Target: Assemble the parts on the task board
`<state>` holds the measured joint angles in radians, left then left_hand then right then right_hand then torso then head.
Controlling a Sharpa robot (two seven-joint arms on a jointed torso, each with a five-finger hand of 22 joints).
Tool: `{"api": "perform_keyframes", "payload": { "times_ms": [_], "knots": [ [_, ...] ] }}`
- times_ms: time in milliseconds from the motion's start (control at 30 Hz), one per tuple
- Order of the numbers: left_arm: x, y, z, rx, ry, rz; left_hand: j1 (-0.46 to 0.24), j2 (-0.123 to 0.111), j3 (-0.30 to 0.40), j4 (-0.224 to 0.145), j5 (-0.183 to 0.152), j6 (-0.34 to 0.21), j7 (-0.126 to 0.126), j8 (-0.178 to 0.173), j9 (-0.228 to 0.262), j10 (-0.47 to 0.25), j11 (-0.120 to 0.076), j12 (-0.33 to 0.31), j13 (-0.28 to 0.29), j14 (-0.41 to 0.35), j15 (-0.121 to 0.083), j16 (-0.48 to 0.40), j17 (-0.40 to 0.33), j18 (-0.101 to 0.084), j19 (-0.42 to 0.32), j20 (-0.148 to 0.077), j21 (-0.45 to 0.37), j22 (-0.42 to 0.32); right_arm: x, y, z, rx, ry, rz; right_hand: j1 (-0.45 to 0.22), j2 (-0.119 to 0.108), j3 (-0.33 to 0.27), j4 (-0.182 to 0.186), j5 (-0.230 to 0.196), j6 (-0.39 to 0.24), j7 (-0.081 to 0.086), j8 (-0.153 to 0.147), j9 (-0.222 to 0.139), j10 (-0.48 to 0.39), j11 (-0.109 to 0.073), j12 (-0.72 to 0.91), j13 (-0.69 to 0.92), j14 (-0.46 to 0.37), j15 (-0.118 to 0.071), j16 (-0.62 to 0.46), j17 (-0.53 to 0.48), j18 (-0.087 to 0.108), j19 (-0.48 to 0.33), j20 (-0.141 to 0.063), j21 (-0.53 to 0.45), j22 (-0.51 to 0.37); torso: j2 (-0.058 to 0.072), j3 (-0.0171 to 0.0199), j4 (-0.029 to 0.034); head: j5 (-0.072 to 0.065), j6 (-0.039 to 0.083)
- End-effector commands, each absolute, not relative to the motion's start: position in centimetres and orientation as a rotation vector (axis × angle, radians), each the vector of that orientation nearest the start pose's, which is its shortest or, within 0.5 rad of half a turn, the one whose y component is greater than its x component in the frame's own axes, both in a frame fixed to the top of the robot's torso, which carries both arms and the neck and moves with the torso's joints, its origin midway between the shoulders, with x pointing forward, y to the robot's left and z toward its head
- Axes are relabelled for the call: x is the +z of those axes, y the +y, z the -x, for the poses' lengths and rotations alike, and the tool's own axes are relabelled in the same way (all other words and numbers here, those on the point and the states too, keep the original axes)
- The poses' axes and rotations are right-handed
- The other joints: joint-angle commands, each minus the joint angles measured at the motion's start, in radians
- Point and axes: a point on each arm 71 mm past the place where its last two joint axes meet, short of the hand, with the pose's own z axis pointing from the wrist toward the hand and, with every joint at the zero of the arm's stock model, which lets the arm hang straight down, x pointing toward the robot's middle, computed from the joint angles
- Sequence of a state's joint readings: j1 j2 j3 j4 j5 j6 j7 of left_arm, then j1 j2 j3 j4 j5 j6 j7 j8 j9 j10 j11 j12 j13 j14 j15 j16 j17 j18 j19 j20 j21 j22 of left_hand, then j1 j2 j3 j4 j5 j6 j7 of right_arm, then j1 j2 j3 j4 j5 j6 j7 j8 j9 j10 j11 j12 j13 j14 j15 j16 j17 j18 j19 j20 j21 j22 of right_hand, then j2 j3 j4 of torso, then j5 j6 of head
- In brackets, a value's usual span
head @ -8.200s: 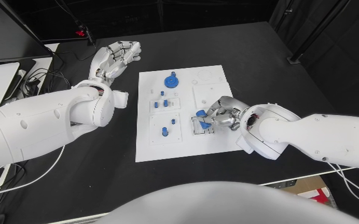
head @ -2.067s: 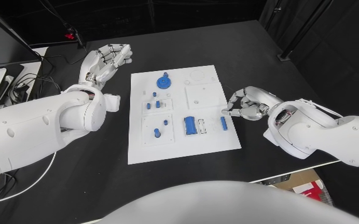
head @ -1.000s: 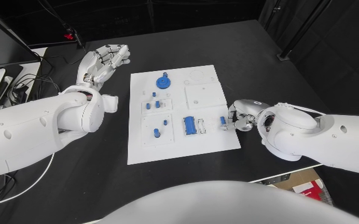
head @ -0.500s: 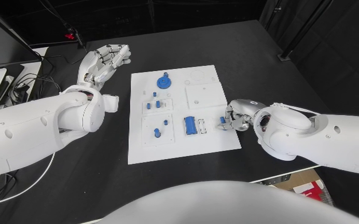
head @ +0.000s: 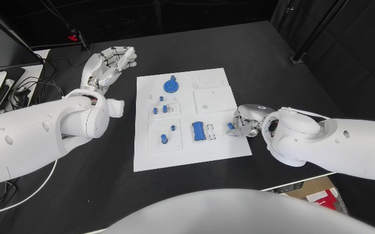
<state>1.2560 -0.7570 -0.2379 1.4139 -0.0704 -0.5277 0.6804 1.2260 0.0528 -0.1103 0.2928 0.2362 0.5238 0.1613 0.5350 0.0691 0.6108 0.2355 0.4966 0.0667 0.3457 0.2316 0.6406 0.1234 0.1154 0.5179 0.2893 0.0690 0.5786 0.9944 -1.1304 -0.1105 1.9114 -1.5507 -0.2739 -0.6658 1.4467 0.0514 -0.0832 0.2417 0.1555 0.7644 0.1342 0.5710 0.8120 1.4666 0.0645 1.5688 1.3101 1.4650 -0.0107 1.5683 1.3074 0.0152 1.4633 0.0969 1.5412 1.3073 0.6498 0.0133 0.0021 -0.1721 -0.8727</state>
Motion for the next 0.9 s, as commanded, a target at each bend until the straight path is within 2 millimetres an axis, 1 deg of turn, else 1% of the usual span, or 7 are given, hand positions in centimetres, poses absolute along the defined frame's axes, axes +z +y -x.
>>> {"api": "perform_keyframes", "payload": {
  "times_ms": [33,100,200,300,533,700,900],
  "knots": [
    [-19.7,21.0,-49.3,-1.433,1.178,0.763,-0.002,0.010,-0.006,-0.002,0.005,-0.004,0.108,0.004,-0.001,-0.002,-0.006,0.005,-0.001,-0.005,0.000,0.007,-0.002,0.001,0.001,0.001,0.005,-0.001,-27.9,-25.7,-35.0,0.145,2.150,-0.087,0.025,-0.025,0.072,0.009,-0.033,0.004,-0.003,-0.029,-0.513,0.104,0.000,0.002,0.261,0.106,0.006,0.002,0.263,-0.007,0.088,0.006,0.004,0.253,0.000,0.0001,0.0004,-0.001,0.000],
    [-19.7,21.0,-49.3,-1.433,1.178,0.763,-0.002,0.010,-0.006,-0.002,0.005,-0.004,0.108,0.004,-0.001,-0.002,-0.006,0.005,-0.001,-0.005,0.000,0.007,-0.002,0.001,0.001,0.001,0.005,-0.001,-27.9,-25.6,-35.0,0.151,2.151,-0.091,0.033,-0.045,0.121,0.014,-0.039,0.006,-0.003,-0.042,-0.531,0.104,0.002,0.002,0.261,0.106,0.007,0.002,0.263,-0.008,0.090,0.006,0.007,0.254,0.000,0.0002,0.0005,-0.001,0.000],
    [-19.7,21.0,-49.3,-1.432,1.178,0.764,-0.002,0.010,-0.006,-0.002,0.005,-0.004,0.108,0.004,-0.001,-0.002,-0.006,0.005,-0.001,-0.005,0.000,0.007,-0.002,0.001,0.001,0.001,0.005,-0.001,-27.8,-25.5,-35.0,0.168,2.141,-0.099,0.043,-0.045,0.148,0.012,-0.033,-0.006,-0.004,-0.061,-0.546,0.104,0.002,0.002,0.261,0.106,0.006,0.002,0.263,-0.010,0.094,0.007,0.012,0.256,0.000,0.0001,-0.0005,-0.002,0.000],
    [-19.7,21.0,-49.3,-1.432,1.178,0.764,-0.002,0.010,-0.006,-0.002,0.005,-0.004,0.108,0.004,-0.001,-0.002,-0.006,0.005,-0.001,-0.005,0.000,0.007,-0.002,0.001,0.001,0.001,0.005,-0.001,-27.6,-25.4,-35.0,0.200,2.113,-0.117,0.054,-0.047,0.188,0.007,-0.029,0.013,-0.006,-0.081,-0.568,0.104,-0.001,0.002,0.261,0.106,0.005,0.002,0.263,-0.012,0.099,0.006,0.018,0.259,0.000,-0.0002,-0.0001,-0.001,0.000],
    [-19.7,21.1,-49.2,-1.431,1.179,0.765,-0.002,0.010,-0.006,-0.002,0.005,-0.004,0.108,0.004,-0.001,-0.002,-0.006,0.005,-0.001,-0.005,0.000,0.007,-0.002,0.001,0.001,0.001,0.005,-0.001,-27.0,-25.3,-35.0,0.304,2.039,-0.205,0.076,-0.054,0.269,-0.020,-0.009,0.099,-0.010,-0.135,-0.614,0.104,-0.005,0.002,0.261,0.106,0.003,0.002,0.263,-0.015,0.107,0.003,0.029,0.263,0.000,0.0003,-0.0009,0.001,0.000],
    [-19.8,21.1,-49.3,-1.430,1.179,0.766,-0.002,0.011,-0.006,-0.002,0.005,-0.004,0.108,0.004,-0.002,-0.002,-0.006,0.006,-0.001,-0.006,0.000,0.007,-0.003,0.001,0.001,0.001,0.005,-0.002,-26.4,-25.5,-34.9,0.387,1.974,-0.296,0.057,-0.079,0.283,-0.028,0.025,0.155,-0.019,-0.181,-0.641,0.104,-0.013,0.002,0.261,0.106,-0.003,0.002,0.263,-0.015,0.107,0.000,0.028,0.263,0.000,0.0003,0.0010,0.001,0.000],
    [-19.8,21.1,-49.3,-1.431,1.180,0.766,-0.002,0.011,-0.007,-0.001,0.006,-0.004,0.108,0.004,-0.002,-0.002,-0.006,0.006,-0.001,-0.006,0.000,0.008,-0.003,0.001,0.001,0.001,0.005,-0.002,-26.0,-25.9,-34.5,0.455,1.941,-0.399,0.054,-0.079,0.293,-0.037,0.035,0.199,-0.022,-0.204,-0.653,0.104,-0.015,0.002,0.261,0.106,-0.006,0.002,0.263,-0.015,0.107,-0.003,0.030,0.263,0.000,0.0001,0.0013,0.004,0.000]
  ]
}}
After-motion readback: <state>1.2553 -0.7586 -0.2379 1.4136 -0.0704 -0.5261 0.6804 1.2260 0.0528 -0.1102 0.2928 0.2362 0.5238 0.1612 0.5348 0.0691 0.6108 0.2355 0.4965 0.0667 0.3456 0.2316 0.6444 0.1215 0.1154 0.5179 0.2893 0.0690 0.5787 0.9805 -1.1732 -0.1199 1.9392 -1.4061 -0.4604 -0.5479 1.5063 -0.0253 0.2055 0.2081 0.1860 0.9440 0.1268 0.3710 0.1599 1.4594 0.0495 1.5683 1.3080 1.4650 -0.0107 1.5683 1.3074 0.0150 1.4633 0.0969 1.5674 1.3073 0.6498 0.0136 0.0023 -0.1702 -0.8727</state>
